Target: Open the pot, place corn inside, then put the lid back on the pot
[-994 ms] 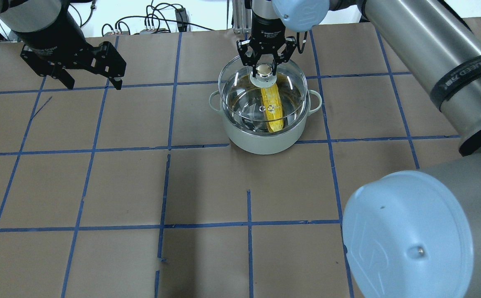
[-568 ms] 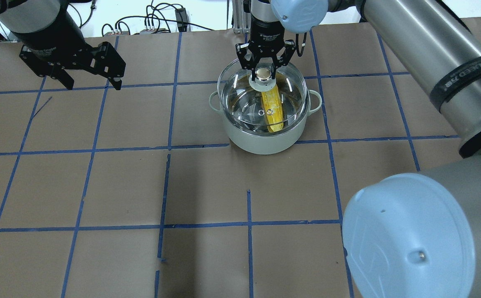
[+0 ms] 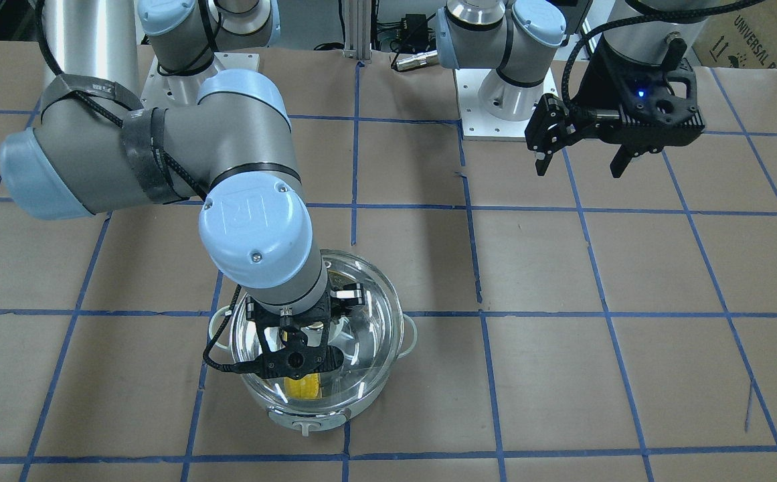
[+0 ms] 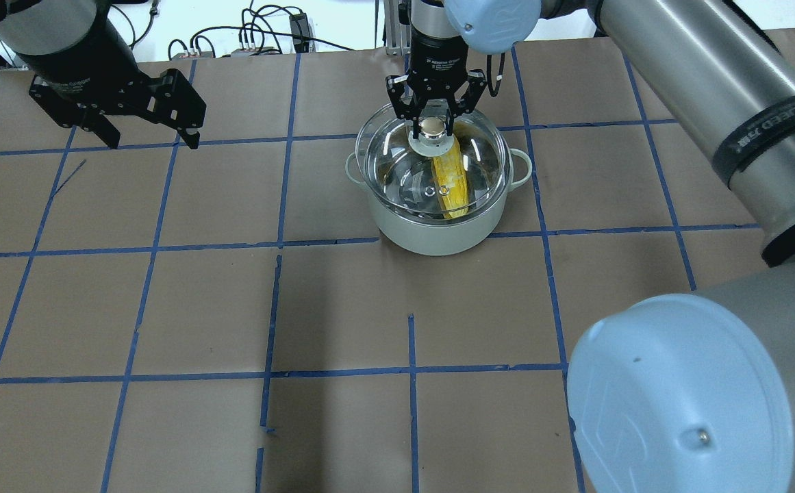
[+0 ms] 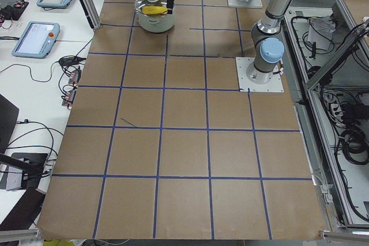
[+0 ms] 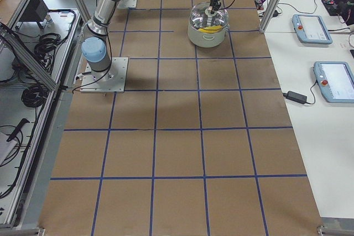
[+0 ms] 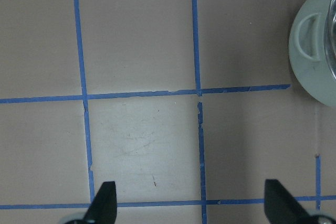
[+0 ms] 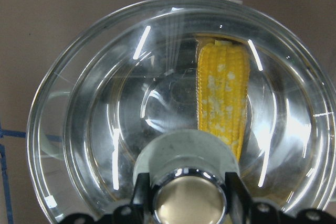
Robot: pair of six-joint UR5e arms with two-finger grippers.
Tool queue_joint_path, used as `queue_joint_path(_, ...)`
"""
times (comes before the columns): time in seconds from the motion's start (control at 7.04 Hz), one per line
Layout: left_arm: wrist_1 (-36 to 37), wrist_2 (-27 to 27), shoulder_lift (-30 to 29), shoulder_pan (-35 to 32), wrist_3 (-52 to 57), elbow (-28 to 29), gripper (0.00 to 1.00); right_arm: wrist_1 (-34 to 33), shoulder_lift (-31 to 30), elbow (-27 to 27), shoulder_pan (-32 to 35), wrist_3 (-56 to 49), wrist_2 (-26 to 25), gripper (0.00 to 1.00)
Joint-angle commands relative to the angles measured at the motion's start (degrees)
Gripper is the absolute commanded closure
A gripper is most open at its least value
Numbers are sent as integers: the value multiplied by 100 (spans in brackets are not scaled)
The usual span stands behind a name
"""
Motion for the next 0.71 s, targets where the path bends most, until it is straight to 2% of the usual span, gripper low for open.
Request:
queue_joint_path(0.0, 0, -4, -2, -4, -7, 6, 0, 23, 10, 27, 0, -16, 0, 92)
queue_joint_path(0.57, 0, 4, 25, 4, 46, 6, 0, 22, 19, 18, -35, -68, 0, 92)
